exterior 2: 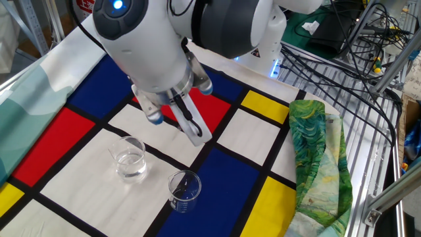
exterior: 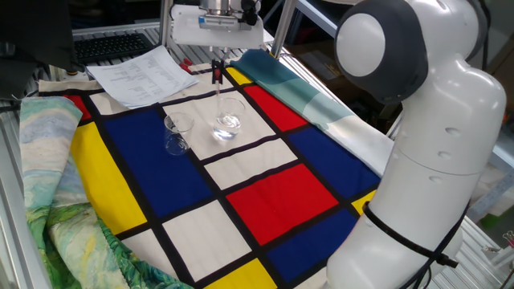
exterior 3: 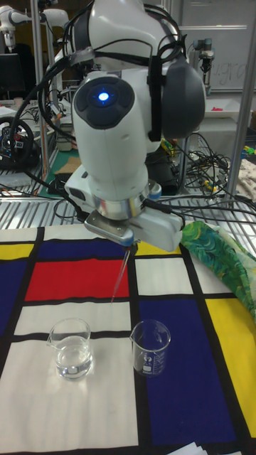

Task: Transfer liquid using a dropper

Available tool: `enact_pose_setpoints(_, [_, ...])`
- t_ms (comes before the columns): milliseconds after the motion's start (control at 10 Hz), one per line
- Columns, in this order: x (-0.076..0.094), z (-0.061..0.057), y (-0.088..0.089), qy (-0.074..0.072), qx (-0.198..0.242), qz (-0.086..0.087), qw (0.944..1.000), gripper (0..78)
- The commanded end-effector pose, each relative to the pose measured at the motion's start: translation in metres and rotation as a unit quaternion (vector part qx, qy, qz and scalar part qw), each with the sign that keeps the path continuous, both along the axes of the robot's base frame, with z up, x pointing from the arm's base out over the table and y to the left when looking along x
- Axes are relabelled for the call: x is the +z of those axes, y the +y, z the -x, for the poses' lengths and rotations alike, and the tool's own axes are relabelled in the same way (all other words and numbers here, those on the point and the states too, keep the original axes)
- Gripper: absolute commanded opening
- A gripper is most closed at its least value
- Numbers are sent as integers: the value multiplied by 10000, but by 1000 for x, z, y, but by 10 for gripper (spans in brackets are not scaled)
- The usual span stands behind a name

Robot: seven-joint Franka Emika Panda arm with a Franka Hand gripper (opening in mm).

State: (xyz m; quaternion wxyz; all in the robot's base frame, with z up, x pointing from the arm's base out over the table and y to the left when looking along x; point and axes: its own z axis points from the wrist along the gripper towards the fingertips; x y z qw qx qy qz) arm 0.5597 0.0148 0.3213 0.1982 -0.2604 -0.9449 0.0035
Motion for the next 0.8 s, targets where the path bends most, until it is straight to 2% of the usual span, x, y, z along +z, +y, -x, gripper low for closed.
enact_pose_setpoints(100, [-2, -2, 11, -57, -224, -253, 9994, 13])
enact_pose_setpoints(400, [-6, -11, 26, -65, -479, -350, 9982, 13])
enact_pose_setpoints(600, [-7, -23, 38, -60, -711, -501, 9962, 13])
enact_pose_setpoints(800, [-14, -31, 44, -148, -858, -684, 9939, 13])
